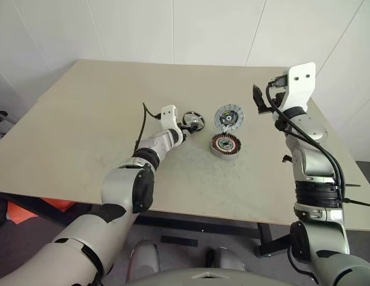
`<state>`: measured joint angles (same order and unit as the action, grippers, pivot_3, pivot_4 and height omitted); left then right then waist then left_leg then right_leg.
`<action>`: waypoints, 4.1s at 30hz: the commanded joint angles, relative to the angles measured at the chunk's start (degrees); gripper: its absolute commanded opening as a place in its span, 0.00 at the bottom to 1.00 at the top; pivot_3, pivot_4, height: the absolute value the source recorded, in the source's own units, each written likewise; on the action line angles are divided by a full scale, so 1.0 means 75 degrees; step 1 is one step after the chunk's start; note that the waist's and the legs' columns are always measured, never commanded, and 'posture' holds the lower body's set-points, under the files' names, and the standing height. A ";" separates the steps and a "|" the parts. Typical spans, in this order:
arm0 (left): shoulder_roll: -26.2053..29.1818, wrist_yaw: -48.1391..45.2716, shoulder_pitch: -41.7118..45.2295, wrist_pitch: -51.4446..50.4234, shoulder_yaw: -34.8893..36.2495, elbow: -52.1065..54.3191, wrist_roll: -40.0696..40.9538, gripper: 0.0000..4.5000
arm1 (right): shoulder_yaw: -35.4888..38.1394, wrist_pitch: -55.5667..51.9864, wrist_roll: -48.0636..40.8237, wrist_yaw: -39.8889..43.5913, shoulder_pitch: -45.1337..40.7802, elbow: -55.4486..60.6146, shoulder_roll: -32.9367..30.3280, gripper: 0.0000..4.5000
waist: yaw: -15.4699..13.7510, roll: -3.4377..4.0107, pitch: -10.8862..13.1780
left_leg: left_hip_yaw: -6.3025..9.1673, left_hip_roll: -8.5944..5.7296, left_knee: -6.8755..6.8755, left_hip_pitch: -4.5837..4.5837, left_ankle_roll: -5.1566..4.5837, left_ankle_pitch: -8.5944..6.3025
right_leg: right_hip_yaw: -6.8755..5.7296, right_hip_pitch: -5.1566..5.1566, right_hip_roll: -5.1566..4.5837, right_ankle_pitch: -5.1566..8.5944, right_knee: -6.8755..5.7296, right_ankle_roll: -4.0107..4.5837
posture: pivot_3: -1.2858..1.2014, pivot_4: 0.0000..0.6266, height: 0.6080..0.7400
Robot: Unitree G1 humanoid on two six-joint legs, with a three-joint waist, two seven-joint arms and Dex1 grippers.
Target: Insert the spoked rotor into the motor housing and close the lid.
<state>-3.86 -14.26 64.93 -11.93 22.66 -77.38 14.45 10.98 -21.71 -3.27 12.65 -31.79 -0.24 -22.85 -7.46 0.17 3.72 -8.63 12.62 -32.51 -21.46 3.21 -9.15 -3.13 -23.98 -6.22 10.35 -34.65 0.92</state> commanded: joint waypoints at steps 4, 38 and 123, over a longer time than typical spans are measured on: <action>-0.0186 0.0302 0.0494 -0.0023 0.0644 0.0070 0.0511 1.00 | 0.0056 0.0151 0.0005 -0.0069 0.0002 0.0155 -0.0093 1.00 | 0.0001 0.0000 0.0000 | 0.0000 0.0000 0.0000 -0.0002 -0.0006 -0.0003 | -0.0001 0.0000 0.0000 0.0000 0.0003 0.0000 | 0.52 0.00 1.00; -0.0617 0.1048 0.0524 -0.0410 0.2050 0.0027 0.1586 0.80 | 0.0147 -0.0007 -0.0046 -0.0113 0.0062 0.0387 -0.0221 1.00 | 0.0004 -0.0001 0.0001 | 0.0000 -0.0002 -0.0001 -0.0016 -0.0021 -0.0013 | -0.0008 -0.0001 -0.0003 0.0002 0.0022 -0.0004 | 0.52 0.00 1.00; 0.1348 -0.2778 0.0137 -0.6529 0.1581 0.1241 0.2863 0.09 | -0.1476 -0.0506 -0.0098 0.3479 0.1968 0.1358 -0.2559 1.00 | -0.0072 0.0006 0.0007 | 0.0001 -0.0004 -0.0029 -0.0018 -0.0039 -0.0024 | -0.0009 0.0011 -0.0015 0.0004 0.0020 -0.0008 | 0.52 0.00 1.00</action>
<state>7.55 -32.99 65.04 -56.58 36.03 -71.01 34.77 0.03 -26.66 -4.53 39.49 -15.28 9.55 -42.36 -8.01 0.22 3.77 -8.62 12.59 -32.75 -21.61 2.91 -9.33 -3.20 -23.90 -6.33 10.38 -34.50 0.85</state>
